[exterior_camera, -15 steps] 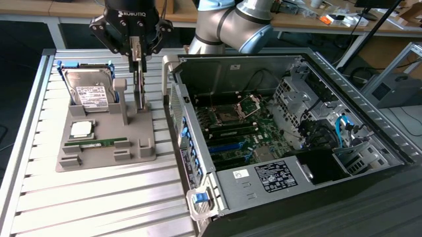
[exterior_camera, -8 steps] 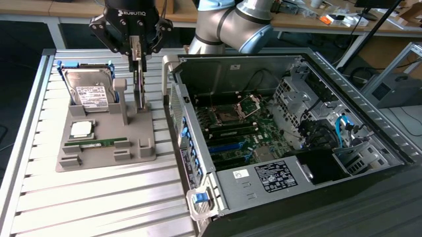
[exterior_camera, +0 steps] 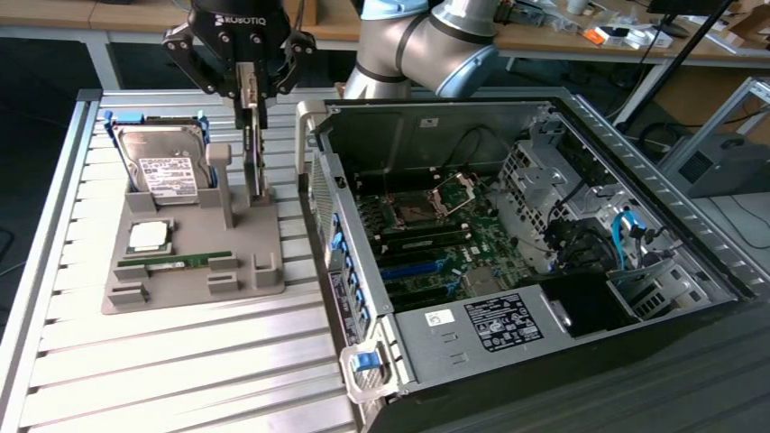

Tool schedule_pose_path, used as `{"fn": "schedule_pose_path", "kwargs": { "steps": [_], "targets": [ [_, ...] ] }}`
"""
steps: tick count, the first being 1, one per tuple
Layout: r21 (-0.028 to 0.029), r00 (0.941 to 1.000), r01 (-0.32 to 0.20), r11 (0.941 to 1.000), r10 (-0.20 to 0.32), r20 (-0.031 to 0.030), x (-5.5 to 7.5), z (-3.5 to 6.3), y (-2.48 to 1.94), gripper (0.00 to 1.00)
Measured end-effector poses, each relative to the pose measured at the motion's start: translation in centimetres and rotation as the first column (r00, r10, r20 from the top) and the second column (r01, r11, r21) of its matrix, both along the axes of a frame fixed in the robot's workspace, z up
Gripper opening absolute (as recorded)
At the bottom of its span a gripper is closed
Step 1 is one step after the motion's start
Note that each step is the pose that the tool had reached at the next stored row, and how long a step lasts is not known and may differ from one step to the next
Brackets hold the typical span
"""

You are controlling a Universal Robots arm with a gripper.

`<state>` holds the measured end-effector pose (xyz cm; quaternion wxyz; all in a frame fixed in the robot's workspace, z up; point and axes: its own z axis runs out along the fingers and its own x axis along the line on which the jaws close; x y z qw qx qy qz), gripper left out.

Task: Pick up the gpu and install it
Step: 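Pick up the gpu and move the gpu toward the slot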

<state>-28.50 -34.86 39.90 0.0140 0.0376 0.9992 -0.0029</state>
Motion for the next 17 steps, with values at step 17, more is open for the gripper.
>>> {"fn": "schedule_pose_path", "kwargs": {
  "steps": [17],
  "targets": [
    [0.0, 1.0, 0.0, 1.0, 0.0, 0.0, 0.0, 0.53, 0.0, 0.27]
  ]
}}
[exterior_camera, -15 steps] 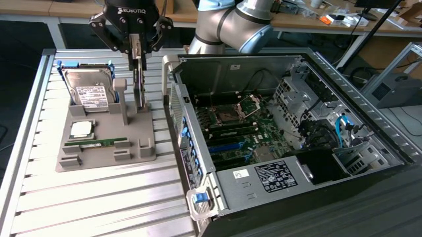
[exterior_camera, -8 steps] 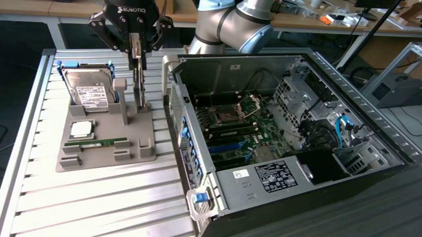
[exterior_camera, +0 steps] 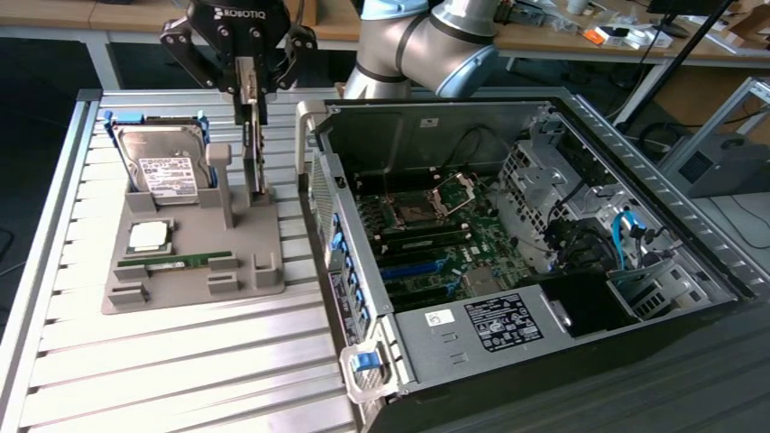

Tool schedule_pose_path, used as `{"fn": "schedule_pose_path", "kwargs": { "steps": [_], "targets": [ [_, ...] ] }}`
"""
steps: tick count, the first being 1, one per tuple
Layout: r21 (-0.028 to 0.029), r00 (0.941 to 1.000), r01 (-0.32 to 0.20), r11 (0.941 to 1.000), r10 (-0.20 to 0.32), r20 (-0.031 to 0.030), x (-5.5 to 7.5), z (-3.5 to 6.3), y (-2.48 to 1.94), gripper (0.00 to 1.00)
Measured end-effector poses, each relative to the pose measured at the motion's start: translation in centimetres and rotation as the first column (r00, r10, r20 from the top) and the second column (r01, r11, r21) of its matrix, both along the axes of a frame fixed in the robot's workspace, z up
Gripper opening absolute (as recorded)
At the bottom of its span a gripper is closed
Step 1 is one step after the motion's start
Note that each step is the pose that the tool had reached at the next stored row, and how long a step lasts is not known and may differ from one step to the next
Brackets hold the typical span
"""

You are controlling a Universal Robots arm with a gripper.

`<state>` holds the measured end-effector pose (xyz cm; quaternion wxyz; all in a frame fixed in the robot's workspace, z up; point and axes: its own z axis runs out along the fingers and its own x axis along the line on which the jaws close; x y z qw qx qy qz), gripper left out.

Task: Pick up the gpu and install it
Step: 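Pick up the gpu and move the gpu toward the slot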

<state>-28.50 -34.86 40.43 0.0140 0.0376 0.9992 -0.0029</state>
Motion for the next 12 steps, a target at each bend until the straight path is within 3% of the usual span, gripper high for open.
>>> {"fn": "schedule_pose_path", "kwargs": {
  "steps": [2, 12],
  "targets": [
    [0.0, 1.0, 0.0, 1.0, 0.0, -0.0001, 0.0, 0.55, 0.0, 0.27],
    [0.0, 1.0, 0.0, 1.0, 0.0, 0.0, 0.0, 0.71, 0.0, 0.27]
  ]
}}
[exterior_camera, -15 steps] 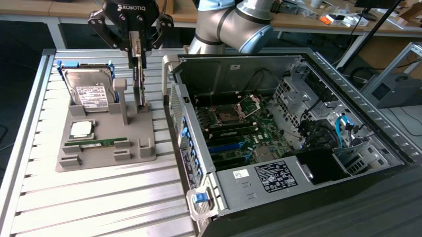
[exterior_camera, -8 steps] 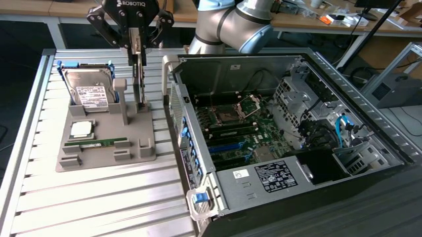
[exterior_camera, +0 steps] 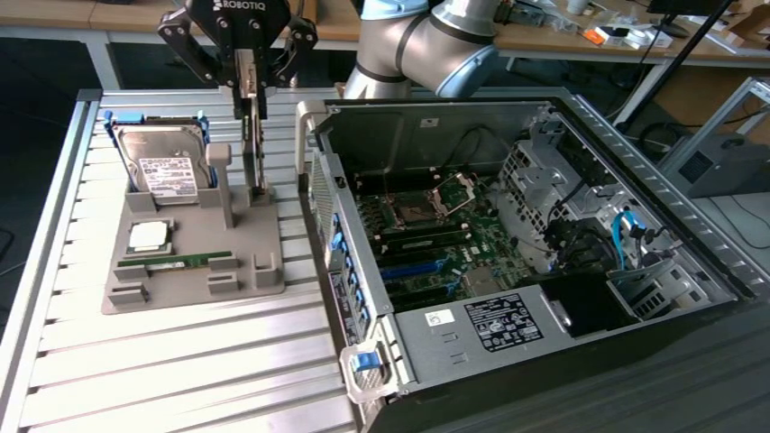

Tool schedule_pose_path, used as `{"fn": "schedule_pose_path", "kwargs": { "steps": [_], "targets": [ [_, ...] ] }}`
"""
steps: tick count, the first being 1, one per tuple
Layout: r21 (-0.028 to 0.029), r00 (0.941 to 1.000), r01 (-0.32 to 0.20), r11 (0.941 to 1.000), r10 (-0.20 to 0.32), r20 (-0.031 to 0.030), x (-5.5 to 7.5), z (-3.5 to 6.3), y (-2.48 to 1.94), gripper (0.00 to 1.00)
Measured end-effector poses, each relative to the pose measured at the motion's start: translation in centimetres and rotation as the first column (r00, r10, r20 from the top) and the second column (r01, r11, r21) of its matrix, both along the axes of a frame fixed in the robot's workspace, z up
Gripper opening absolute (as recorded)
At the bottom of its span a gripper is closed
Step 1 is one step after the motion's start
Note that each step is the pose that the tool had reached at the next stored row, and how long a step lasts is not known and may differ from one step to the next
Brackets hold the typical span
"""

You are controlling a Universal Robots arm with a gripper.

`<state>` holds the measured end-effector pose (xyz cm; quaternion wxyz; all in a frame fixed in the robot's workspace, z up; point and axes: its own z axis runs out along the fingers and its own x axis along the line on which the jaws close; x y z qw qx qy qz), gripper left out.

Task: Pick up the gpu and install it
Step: 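Pick up the gpu and move the gpu toward the slot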

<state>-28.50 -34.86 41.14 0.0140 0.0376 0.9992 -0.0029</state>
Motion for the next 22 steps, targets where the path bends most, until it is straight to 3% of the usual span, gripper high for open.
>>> {"fn": "schedule_pose_path", "kwargs": {
  "steps": [22],
  "targets": [
    [0.0001, 1.0, 0.0, 1.0, 0.0, 0.0, 0.0, 0.38, -0.11, 0.27]
  ]
}}
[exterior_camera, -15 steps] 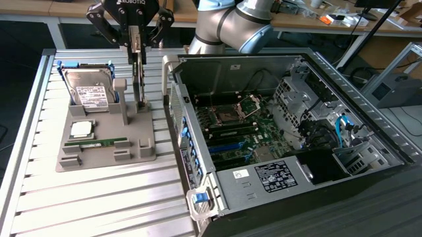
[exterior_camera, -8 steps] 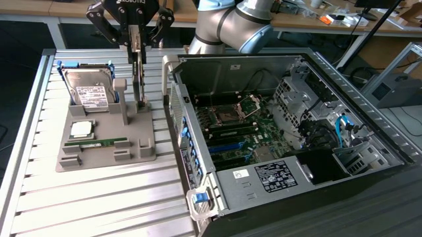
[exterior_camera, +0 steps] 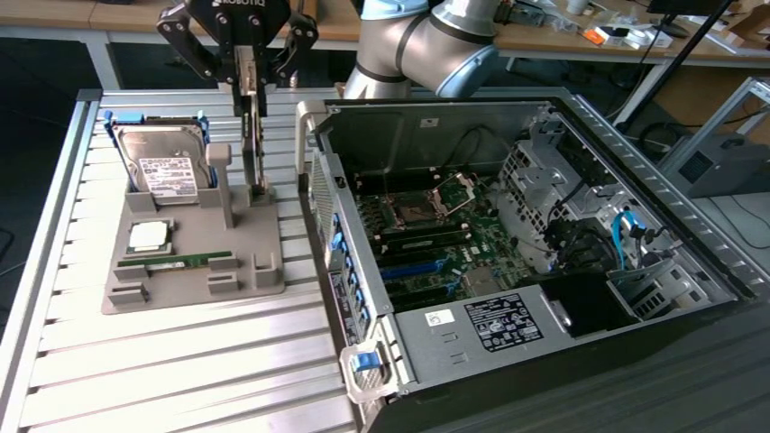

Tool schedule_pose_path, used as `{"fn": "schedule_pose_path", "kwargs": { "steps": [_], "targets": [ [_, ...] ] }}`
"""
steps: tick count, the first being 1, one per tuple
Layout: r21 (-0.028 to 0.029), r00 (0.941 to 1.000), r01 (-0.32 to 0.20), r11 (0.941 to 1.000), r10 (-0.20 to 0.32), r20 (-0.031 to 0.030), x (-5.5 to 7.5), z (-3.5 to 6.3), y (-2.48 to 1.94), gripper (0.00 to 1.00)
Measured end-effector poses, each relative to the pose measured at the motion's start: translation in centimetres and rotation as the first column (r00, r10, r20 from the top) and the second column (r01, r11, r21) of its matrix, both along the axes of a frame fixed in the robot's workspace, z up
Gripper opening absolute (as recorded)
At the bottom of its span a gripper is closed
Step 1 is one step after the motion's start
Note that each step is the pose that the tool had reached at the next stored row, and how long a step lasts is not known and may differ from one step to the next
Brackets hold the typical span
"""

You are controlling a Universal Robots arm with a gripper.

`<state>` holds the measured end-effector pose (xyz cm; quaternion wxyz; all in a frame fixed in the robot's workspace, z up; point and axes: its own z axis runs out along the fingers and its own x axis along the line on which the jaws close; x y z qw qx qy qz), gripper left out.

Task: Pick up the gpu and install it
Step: 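Pick up the gpu and move the gpu toward the slot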

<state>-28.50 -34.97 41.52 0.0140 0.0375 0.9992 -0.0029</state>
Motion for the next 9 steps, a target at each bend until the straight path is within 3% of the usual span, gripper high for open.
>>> {"fn": "schedule_pose_path", "kwargs": {
  "steps": [9],
  "targets": [
    [-0.0001, 1.0, 0.0, 1.0, 0.0, -0.0001, 0.0, 0.0, -0.93, 0.27]
  ]
}}
